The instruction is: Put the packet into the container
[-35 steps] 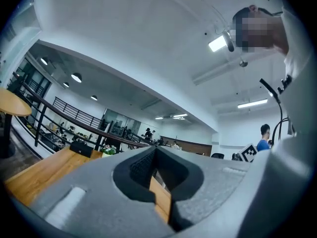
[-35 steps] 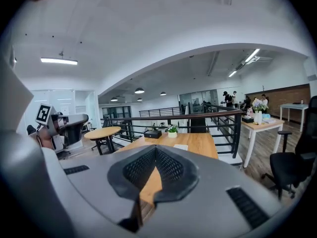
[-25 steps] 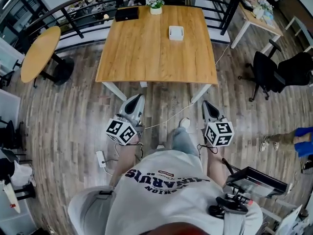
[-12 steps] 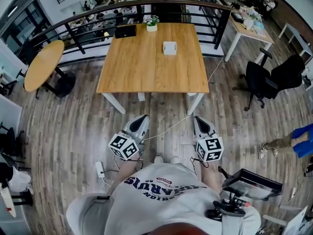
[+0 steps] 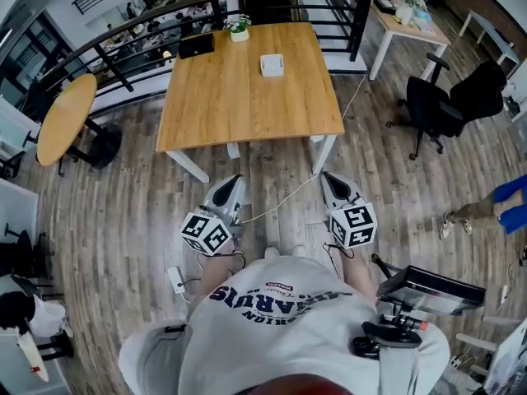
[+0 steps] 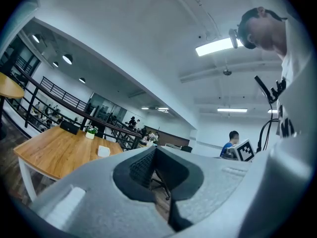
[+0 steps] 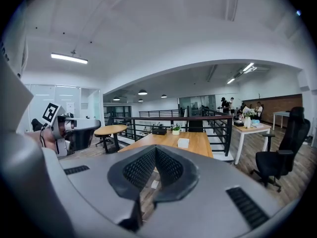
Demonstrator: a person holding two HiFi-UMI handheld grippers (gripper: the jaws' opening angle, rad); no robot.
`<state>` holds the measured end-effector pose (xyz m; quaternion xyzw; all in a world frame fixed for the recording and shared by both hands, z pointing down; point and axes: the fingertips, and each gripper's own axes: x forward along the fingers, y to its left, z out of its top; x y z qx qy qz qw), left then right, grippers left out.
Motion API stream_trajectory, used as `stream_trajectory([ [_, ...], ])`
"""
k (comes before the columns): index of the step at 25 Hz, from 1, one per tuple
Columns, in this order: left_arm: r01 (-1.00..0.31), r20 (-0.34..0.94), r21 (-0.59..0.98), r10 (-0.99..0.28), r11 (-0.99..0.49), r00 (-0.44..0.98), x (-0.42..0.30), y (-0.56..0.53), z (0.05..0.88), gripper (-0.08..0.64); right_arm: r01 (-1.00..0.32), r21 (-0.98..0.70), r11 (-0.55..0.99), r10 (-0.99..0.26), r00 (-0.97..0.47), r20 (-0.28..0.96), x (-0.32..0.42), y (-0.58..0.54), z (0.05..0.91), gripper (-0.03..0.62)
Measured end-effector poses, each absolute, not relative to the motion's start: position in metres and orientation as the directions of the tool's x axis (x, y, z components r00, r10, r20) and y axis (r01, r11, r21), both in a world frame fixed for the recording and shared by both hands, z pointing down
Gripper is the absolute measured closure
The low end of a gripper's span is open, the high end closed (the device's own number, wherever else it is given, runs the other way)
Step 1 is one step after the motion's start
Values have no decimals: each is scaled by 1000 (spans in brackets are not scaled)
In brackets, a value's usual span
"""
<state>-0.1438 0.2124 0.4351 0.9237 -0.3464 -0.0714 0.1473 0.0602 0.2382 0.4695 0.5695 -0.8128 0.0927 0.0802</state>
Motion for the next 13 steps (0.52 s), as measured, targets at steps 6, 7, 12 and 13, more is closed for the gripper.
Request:
stream_trajectory([
  [6,-624,-40,302,-664,-720,747,-152,213,441,558,-939,-50,340,-911,-342,230,45,235,465,584],
  [7,-622,-39,308,-663,-720,748,-149,214,442,558,-940,-52,338,-911,-340,232,46,235,465,584],
  [12,-638,-32,284,-672,-716,740,-140,218,441,558,-924,-50,380,-891,-380,247,41,218,466,584],
  [13,-645,-26,264,-674,-717,739,-138,218,441,558,-918,-46,393,-886,-392,249,39,214,467,584],
])
